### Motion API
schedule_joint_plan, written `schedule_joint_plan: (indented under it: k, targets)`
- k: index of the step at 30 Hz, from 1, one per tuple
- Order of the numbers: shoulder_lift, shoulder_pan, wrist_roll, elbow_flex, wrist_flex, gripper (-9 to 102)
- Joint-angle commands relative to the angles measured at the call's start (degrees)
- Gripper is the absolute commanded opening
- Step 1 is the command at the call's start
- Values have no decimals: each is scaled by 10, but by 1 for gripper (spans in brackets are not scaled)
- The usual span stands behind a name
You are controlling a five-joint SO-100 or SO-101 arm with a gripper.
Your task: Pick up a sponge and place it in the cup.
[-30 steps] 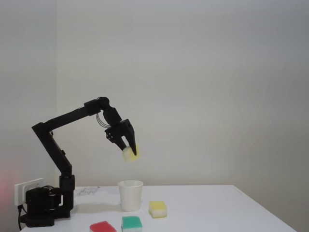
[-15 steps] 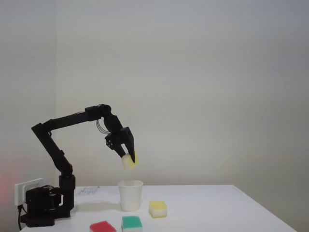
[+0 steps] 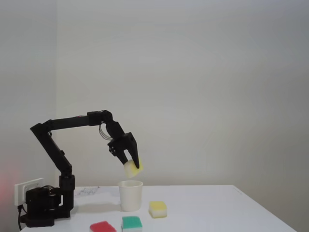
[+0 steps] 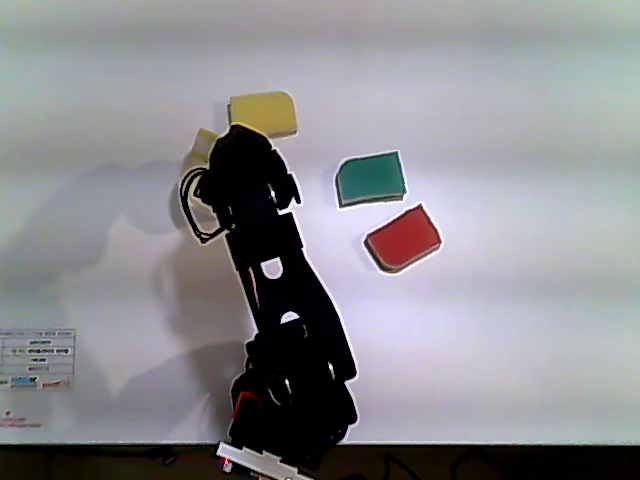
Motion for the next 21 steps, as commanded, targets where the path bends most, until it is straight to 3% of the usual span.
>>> schedule_joint_plan:
  k: [1,7,14,18,21]
  targets:
    - [13,0,-1,1,-3,17]
    - [10,6,-17,1,-3,31]
    - [4,10,-19,-9,-1,31]
    - [-2,12,-16,-28,15,27]
    - [-6,18,-10,-57,47,17]
